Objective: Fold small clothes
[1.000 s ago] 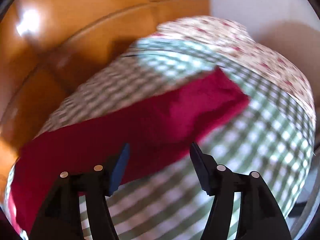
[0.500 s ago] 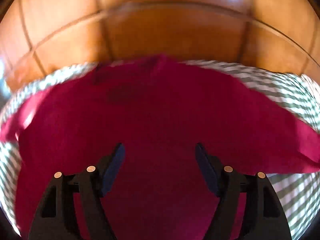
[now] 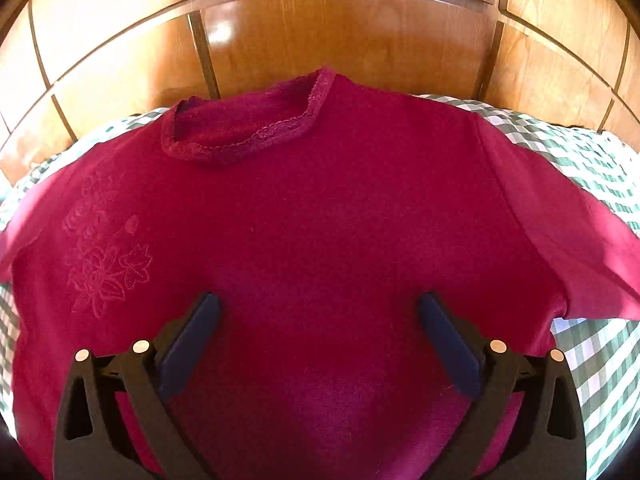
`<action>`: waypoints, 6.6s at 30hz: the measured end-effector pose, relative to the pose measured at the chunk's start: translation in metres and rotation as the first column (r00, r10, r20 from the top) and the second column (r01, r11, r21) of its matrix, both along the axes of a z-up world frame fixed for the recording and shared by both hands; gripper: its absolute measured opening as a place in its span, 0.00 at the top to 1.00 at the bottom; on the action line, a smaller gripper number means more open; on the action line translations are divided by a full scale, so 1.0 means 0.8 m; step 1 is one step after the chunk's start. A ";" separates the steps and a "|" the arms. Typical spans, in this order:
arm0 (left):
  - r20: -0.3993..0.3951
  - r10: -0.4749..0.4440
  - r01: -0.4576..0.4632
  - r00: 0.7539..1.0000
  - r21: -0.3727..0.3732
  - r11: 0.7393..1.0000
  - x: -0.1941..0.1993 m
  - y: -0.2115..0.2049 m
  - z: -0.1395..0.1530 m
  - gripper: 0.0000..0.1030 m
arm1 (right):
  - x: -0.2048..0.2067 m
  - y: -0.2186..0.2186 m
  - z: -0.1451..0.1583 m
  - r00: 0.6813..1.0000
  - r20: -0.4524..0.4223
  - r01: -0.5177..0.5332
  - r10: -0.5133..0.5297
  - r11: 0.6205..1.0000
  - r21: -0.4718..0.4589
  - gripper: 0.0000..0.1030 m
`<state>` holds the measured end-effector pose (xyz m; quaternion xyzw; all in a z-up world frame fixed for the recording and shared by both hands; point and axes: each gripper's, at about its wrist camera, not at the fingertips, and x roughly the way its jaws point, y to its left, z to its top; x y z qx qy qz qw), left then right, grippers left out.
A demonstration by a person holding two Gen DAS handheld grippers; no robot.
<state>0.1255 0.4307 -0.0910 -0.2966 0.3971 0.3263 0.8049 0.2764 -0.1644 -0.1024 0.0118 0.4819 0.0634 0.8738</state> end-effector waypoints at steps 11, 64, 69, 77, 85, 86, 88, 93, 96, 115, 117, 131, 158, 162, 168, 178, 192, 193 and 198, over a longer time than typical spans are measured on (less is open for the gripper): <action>0.166 -0.318 0.294 0.934 0.151 0.944 0.014 -0.197 0.093 0.51 | -0.014 -0.005 0.011 1.000 0.007 0.004 -0.004 0.999 0.053 0.05; 0.252 -0.722 0.765 0.644 -0.197 0.614 0.075 -0.435 0.034 0.34 | 0.029 0.019 0.111 0.978 0.094 -0.209 0.186 0.872 0.443 0.29; 0.268 -0.745 0.792 0.610 -0.211 0.573 0.112 -0.449 0.038 0.52 | -0.008 -0.046 0.105 0.990 0.094 -0.140 0.107 0.867 0.479 0.28; 0.247 -0.799 0.835 0.548 -0.215 0.506 0.215 -0.525 0.043 0.52 | -0.073 -0.130 0.047 1.000 -0.025 0.014 -0.003 0.882 0.470 0.24; 0.138 -0.852 0.856 0.505 -0.206 0.474 0.292 -0.598 0.022 0.53 | -0.093 -0.127 0.013 1.000 -0.026 0.015 -0.004 0.890 0.456 0.17; 0.132 -0.854 0.856 0.503 -0.210 0.472 0.296 -0.600 0.020 0.74 | -0.092 -0.125 0.012 1.000 -0.018 0.008 0.000 0.890 0.456 0.16; 0.126 -0.859 0.862 0.497 -0.185 0.471 0.299 -0.609 0.024 0.91 | -0.095 -0.122 0.009 1.000 -0.009 -0.002 0.007 0.895 0.446 0.15; 0.255 -0.820 0.858 0.513 -0.116 0.501 0.277 -0.585 0.079 0.93 | -0.098 -0.122 0.003 1.000 0.021 -0.018 0.009 0.893 0.449 0.14; 0.314 -0.798 0.850 0.515 -0.063 0.523 0.245 -0.554 0.111 0.93 | -0.098 -0.123 0.004 1.000 0.025 -0.014 0.004 0.892 0.451 0.13; 0.096 -0.727 0.728 0.680 0.034 0.685 0.165 -0.431 0.030 0.93 | -0.039 -0.125 0.073 0.993 0.090 0.033 -0.080 0.901 0.433 0.13; 0.084 -0.722 0.718 0.687 0.069 0.692 0.167 -0.429 0.031 0.92 | -0.009 -0.113 0.077 0.993 0.101 0.025 -0.068 0.925 0.380 0.13; 0.153 -0.626 0.630 0.764 0.027 0.776 0.134 -0.393 0.037 0.31 | 0.036 -0.060 0.001 0.995 0.064 0.080 -0.079 0.997 -0.014 0.09; 0.283 0.175 -0.051 0.943 -0.398 0.916 -0.109 0.026 -0.010 0.72 | -0.075 0.066 0.032 0.973 0.103 -0.200 0.204 0.979 -0.047 0.06; 0.257 0.135 -0.022 0.957 -0.401 0.916 -0.083 0.039 -0.016 0.90 | -0.080 0.077 0.014 0.976 0.068 -0.200 0.205 0.977 -0.075 0.04; 0.296 0.040 0.058 0.954 -0.315 0.947 -0.045 0.023 0.015 0.95 | -0.080 0.072 0.013 0.977 0.056 -0.202 0.203 0.979 -0.035 0.03; 0.519 -0.374 0.518 0.768 -0.162 0.840 0.015 -0.167 0.124 0.95 | -0.080 0.069 0.014 0.977 0.058 -0.203 0.204 0.979 -0.022 0.03; 0.273 -0.742 0.784 0.612 -0.088 0.614 0.043 -0.405 0.051 0.68 | -0.075 0.067 0.016 0.980 0.052 -0.192 0.191 0.981 0.013 0.03; 0.261 -0.747 0.786 0.611 -0.082 0.613 0.032 -0.405 0.047 0.59 | -0.074 0.067 0.017 0.980 0.046 -0.193 0.192 0.981 0.018 0.03; 0.209 -0.762 0.784 0.613 -0.041 0.619 -0.011 -0.394 0.030 0.42 | -0.057 0.074 0.043 0.973 0.011 -0.229 0.233 0.946 0.229 0.23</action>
